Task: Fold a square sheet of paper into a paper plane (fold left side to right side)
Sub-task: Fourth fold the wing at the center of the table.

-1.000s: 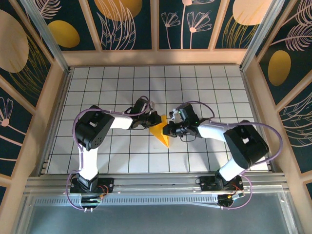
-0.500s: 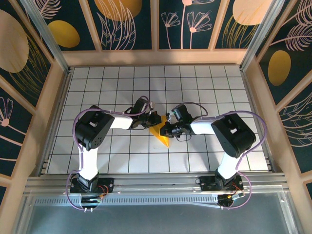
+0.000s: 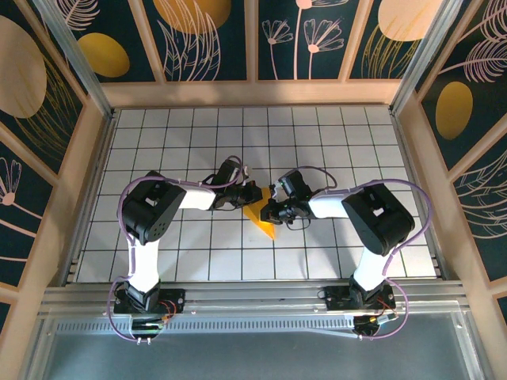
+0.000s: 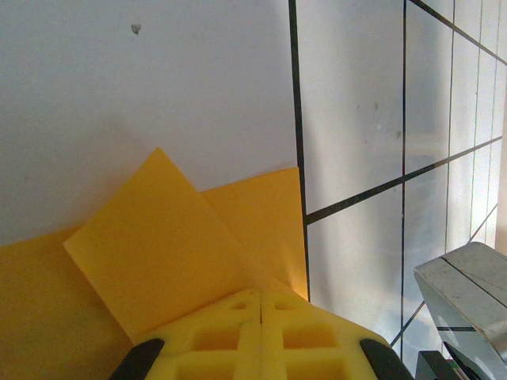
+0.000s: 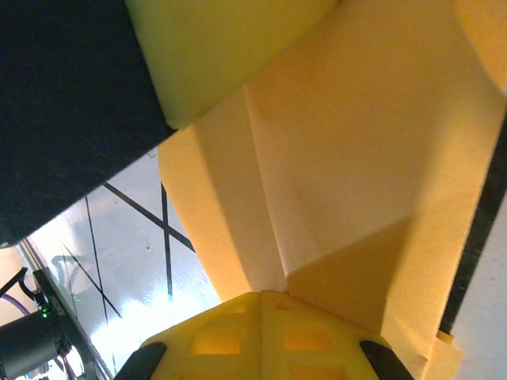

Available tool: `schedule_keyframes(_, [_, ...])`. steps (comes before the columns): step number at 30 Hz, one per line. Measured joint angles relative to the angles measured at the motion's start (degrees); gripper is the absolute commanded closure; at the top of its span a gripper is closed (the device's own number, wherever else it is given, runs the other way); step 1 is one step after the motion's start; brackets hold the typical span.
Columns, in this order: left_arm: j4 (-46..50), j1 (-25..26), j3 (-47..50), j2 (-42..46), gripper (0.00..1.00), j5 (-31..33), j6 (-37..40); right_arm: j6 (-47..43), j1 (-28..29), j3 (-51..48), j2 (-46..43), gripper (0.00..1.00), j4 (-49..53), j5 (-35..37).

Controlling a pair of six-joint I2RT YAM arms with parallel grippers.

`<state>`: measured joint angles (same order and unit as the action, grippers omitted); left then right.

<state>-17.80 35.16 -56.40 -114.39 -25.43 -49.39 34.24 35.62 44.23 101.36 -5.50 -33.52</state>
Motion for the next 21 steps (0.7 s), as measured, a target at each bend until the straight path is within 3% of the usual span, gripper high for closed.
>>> schedule_keyframes(21, [0.0,0.0,0.0,0.0,1.0,0.0,0.0,-0.9,-0.8,3.5,1.7,1.0,-1.8,1.0])
